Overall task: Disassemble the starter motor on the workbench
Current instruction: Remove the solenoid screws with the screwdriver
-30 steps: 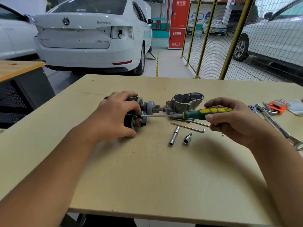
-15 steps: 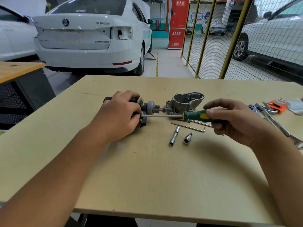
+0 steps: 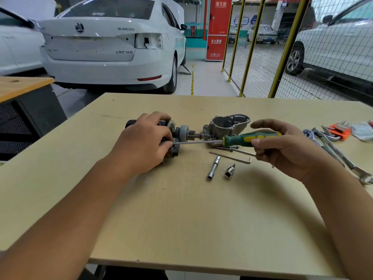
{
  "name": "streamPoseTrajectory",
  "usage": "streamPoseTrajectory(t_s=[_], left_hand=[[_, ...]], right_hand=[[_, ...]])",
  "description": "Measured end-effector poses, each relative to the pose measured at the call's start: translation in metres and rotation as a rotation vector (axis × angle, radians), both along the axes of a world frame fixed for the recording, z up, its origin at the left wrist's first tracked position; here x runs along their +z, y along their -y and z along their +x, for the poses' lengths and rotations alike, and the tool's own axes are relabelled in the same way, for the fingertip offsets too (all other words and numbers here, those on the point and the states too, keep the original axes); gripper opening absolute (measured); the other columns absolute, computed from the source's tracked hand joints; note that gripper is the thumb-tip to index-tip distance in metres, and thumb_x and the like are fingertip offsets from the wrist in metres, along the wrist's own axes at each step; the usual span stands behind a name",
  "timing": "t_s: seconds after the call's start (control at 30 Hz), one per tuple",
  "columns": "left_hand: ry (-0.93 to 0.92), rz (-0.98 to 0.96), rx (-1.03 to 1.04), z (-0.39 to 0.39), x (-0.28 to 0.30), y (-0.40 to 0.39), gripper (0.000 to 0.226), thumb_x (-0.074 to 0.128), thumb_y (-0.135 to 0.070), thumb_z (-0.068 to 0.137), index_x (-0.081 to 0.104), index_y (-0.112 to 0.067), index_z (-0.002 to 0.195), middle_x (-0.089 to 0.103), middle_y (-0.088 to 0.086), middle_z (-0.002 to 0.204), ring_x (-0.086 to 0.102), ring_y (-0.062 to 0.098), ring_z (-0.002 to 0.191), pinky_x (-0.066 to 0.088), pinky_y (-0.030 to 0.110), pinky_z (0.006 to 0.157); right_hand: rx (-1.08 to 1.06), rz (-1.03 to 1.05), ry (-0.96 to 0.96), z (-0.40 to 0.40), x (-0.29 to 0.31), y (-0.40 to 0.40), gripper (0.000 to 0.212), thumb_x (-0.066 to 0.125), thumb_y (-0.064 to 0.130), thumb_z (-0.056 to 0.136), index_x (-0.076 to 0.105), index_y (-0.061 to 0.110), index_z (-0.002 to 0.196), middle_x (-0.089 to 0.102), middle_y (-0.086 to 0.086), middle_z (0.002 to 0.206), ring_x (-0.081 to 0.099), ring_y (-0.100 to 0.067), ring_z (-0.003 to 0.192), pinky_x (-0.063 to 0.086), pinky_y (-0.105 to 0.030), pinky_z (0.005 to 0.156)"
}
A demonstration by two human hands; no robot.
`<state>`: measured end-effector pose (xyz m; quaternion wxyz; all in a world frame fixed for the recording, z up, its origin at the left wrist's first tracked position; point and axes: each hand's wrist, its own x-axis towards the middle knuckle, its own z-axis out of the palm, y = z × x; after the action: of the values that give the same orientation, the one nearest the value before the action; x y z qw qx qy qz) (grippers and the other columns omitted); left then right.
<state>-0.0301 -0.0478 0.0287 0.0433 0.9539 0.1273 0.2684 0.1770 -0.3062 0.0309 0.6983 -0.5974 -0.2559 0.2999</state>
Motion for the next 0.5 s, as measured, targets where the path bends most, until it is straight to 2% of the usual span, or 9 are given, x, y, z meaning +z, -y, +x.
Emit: streamPoseTrajectory(t_s=[0.07, 0.13, 0.2, 0.23, 0.37, 0.5], left_hand=[[0.001, -0.002, 0.003, -0.0003, 0.0007, -0.0002, 0.010, 0.071, -0.028, 0.093, 0.079, -0.022, 0.098, 0.056, -0.007, 0.139, 0.051, 0.020, 0.119, 0.049, 0.038, 0.081], [-0.020, 0.014, 0.003, -0.0005, 0.0004, -0.0014, 0.014, 0.068, -0.029, 0.096, 0.080, -0.023, 0.101, 0.055, -0.007, 0.141, 0.049, 0.021, 0.119, 0.049, 0.038, 0.082], [-0.049, 0.038, 0.002, -0.0007, 0.0003, -0.0025, 0.019, 0.063, -0.030, 0.099, 0.080, -0.022, 0.103, 0.053, -0.005, 0.144, 0.048, 0.023, 0.119, 0.050, 0.043, 0.085], [-0.058, 0.051, 0.004, -0.0010, 0.0004, -0.0025, 0.020, 0.061, -0.029, 0.099, 0.080, -0.022, 0.104, 0.053, -0.004, 0.144, 0.047, 0.025, 0.119, 0.051, 0.046, 0.087], [-0.044, 0.054, 0.019, -0.0014, 0.0017, 0.0001, 0.019, 0.060, -0.024, 0.096, 0.077, -0.020, 0.101, 0.054, -0.003, 0.142, 0.046, 0.025, 0.116, 0.050, 0.047, 0.086], [-0.052, 0.018, 0.018, -0.0018, 0.0031, 0.0011, 0.019, 0.059, -0.022, 0.093, 0.076, -0.021, 0.101, 0.053, -0.004, 0.142, 0.046, 0.023, 0.117, 0.049, 0.046, 0.089]], right_hand=[[0.013, -0.012, 0.009, -0.0018, 0.0001, -0.0010, 0.044, 0.085, 0.001, 0.059, 0.073, 0.011, 0.101, 0.065, -0.014, 0.085, 0.049, -0.018, 0.058, 0.048, -0.030, 0.055], [0.002, -0.081, 0.020, -0.0044, 0.0014, -0.0025, 0.031, 0.084, 0.021, 0.072, 0.073, 0.010, 0.098, 0.068, -0.015, 0.088, 0.050, -0.017, 0.056, 0.046, -0.029, 0.051], [-0.034, -0.163, 0.022, -0.0046, 0.0015, -0.0027, 0.031, 0.074, 0.036, 0.085, 0.073, 0.008, 0.099, 0.071, -0.022, 0.089, 0.048, -0.017, 0.051, 0.042, -0.027, 0.045], [-0.036, -0.173, 0.020, -0.0043, 0.0020, -0.0024, 0.033, 0.072, 0.036, 0.086, 0.072, 0.007, 0.099, 0.071, -0.024, 0.088, 0.046, -0.016, 0.050, 0.040, -0.026, 0.044], [0.022, -0.051, -0.011, -0.0021, 0.0040, 0.0003, 0.030, 0.078, 0.015, 0.071, 0.069, 0.007, 0.099, 0.064, -0.013, 0.084, 0.044, -0.016, 0.055, 0.039, -0.025, 0.047], [0.023, 0.004, -0.023, -0.0015, 0.0020, -0.0009, 0.039, 0.075, -0.004, 0.062, 0.071, 0.011, 0.097, 0.064, -0.013, 0.087, 0.046, -0.018, 0.059, 0.044, -0.030, 0.055]])
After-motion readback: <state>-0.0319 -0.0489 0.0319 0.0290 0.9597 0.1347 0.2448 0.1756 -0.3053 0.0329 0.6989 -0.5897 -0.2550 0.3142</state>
